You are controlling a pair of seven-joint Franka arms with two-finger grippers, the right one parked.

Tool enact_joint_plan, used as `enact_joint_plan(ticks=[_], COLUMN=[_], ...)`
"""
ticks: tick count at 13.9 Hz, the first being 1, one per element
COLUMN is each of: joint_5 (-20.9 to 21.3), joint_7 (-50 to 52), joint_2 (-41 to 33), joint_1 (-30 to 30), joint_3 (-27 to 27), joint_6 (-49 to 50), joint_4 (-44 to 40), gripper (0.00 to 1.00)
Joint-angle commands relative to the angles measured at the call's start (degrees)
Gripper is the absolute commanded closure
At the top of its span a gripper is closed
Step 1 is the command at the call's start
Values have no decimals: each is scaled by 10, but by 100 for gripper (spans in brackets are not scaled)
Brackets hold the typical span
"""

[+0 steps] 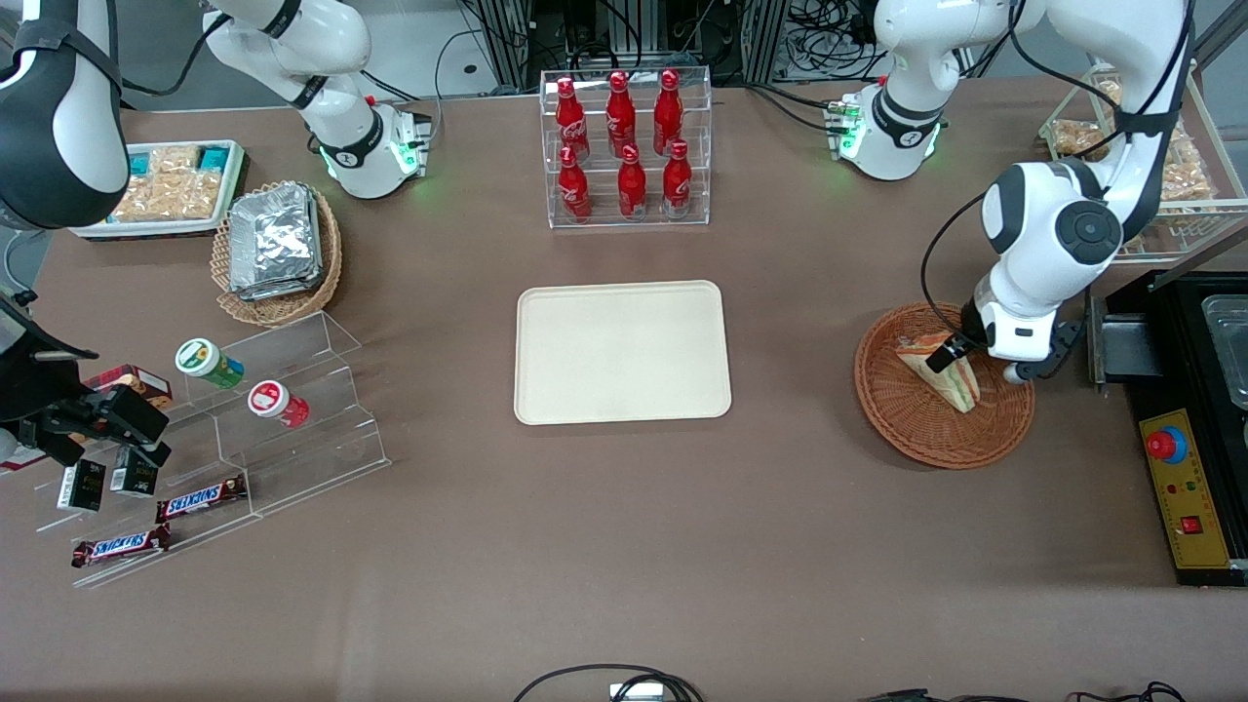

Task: Place sandwich from basket to tray
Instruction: 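Close the left gripper on the sandwich and lift it from the basket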

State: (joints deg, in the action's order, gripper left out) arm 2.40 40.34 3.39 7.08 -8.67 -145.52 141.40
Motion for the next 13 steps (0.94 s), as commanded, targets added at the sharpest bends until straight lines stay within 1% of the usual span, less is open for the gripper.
enact_joint_plan(ticks=[1, 5, 6, 7, 8, 9, 10, 11, 12, 13], joint_5=[10, 10, 10, 10, 10, 10, 10, 10, 11, 11], joint_7=[21, 32, 37, 38, 39, 40, 40, 39, 38, 38], joint_2=[13, 39, 42, 43, 43, 47, 48, 49, 48, 46], joint_1=[3, 3, 3, 3, 3, 3, 3, 3, 3, 3], joint_3=[-2, -2, -1, -1, -1, 0, 3, 5, 5, 5], joint_6=[-37, -61, -64, -64, -64, -64, -64, -64, -64, -61], joint_4=[16, 16, 15, 15, 15, 15, 15, 15, 14, 13], gripper=[0, 1, 9, 25, 49, 67, 81, 92, 100, 100])
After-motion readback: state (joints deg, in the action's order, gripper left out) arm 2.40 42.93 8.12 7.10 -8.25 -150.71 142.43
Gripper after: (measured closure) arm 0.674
